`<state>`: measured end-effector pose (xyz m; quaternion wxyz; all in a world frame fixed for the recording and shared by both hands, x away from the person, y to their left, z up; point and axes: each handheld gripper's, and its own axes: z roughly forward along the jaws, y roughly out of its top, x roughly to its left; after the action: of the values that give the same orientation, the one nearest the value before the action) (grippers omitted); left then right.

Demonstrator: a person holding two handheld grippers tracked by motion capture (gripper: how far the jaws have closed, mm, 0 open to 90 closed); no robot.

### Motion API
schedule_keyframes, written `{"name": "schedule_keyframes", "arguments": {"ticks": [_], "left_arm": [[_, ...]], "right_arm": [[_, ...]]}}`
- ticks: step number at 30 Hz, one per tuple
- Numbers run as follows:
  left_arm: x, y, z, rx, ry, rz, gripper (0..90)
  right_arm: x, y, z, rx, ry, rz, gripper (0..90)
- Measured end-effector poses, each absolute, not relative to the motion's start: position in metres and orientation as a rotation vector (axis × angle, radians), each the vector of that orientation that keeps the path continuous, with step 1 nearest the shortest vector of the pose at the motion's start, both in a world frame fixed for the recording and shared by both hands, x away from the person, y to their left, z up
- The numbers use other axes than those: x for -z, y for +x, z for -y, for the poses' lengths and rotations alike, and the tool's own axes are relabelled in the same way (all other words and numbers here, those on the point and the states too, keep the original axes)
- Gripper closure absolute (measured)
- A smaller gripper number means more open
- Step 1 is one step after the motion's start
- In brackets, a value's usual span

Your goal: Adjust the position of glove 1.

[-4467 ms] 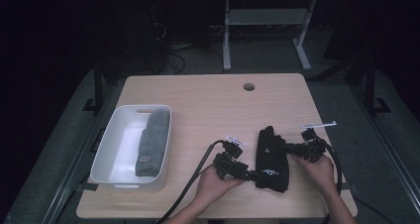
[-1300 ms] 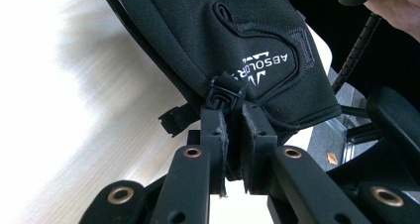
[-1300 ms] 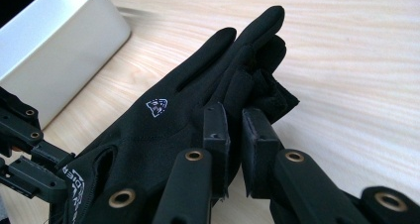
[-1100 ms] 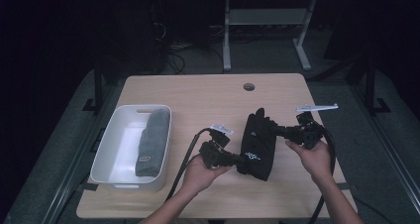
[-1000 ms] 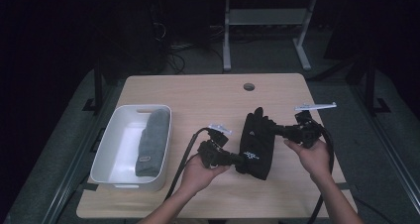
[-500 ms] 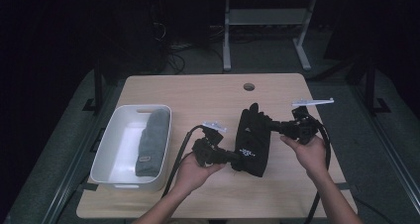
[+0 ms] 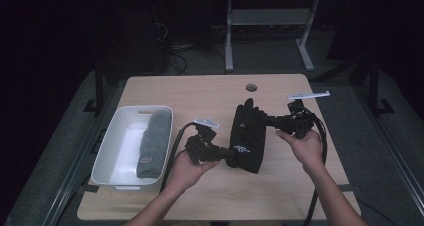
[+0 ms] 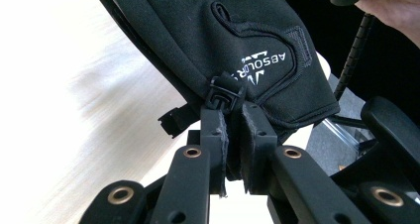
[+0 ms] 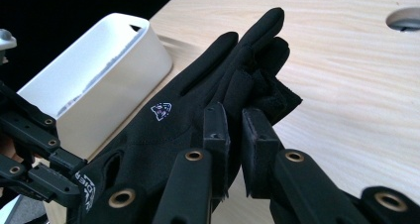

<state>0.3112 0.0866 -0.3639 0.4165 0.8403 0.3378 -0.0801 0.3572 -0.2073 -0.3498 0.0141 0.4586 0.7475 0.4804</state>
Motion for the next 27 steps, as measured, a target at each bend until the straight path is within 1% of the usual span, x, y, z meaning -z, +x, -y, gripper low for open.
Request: {"name": "schedule_keyframes", "arguments": {"ticks": [27], "left_arm": [[0.35,0.313,-0.11,0.154,2.089,-0.863,81.9]], "right_arm": [[0.331,0.37,0.183,-1.523,1.389,-2.365,82.2]]}}
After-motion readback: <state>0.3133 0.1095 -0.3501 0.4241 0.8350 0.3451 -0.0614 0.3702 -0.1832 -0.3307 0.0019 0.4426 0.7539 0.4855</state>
